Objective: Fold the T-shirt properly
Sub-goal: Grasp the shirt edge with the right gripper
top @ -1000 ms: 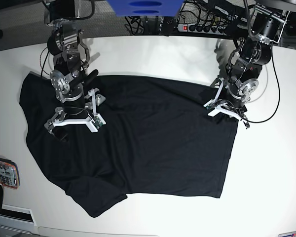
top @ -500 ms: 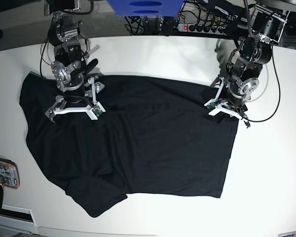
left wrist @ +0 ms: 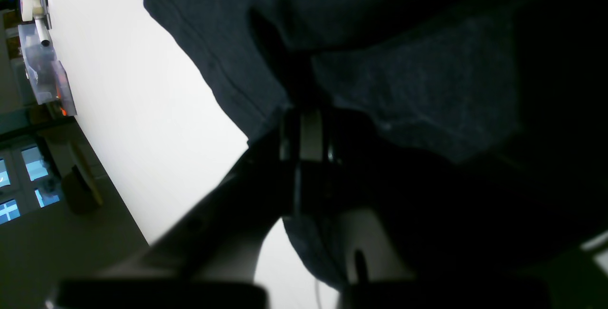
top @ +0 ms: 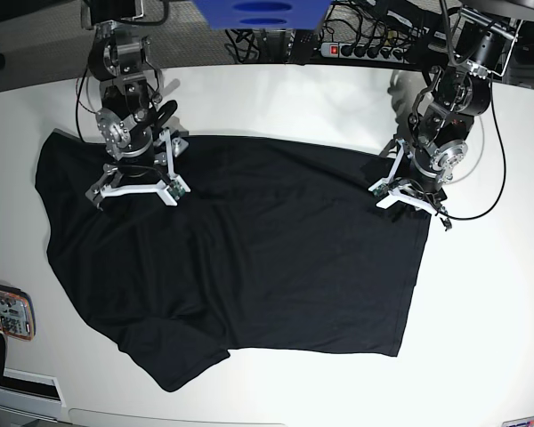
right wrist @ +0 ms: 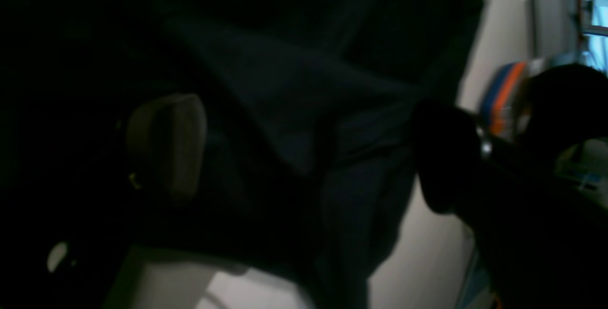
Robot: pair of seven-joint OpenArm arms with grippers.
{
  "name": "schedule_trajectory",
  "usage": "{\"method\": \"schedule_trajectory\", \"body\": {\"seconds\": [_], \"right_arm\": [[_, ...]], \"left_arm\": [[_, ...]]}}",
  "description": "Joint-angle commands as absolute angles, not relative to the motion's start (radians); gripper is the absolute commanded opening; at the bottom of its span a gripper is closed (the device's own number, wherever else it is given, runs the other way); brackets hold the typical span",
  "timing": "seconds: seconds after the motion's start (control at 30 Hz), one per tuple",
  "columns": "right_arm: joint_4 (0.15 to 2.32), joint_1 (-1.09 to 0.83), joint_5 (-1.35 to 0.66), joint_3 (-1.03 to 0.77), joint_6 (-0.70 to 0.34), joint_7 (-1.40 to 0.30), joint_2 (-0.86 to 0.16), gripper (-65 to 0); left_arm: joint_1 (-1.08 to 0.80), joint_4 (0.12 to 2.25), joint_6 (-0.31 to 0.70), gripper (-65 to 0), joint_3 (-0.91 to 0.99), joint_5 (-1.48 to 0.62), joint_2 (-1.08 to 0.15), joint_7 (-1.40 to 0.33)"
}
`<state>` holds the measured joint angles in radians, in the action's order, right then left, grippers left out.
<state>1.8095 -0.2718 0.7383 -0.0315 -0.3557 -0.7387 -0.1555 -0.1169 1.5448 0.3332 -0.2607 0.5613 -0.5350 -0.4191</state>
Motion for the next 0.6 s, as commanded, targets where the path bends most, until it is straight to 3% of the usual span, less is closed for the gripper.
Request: {"method": "schedule_trajectory", "body": {"seconds": [0.0, 0.57], "right_arm": [[1.814, -0.265, 0.743, -0.033, -0.344, -0.730, -0.163, 0.0], [1.776, -0.234, 0.746, -0.039, -0.344, -0.737, -0.163, 0.0]], "left_arm": [[-0.111, 1.557, 0.328, -65.0, -0.254, 0.565, -0.549, -0.423], [-0.111, 1.557, 0.328, -65.0, -0.254, 0.565, -0.550, -0.423]]}}
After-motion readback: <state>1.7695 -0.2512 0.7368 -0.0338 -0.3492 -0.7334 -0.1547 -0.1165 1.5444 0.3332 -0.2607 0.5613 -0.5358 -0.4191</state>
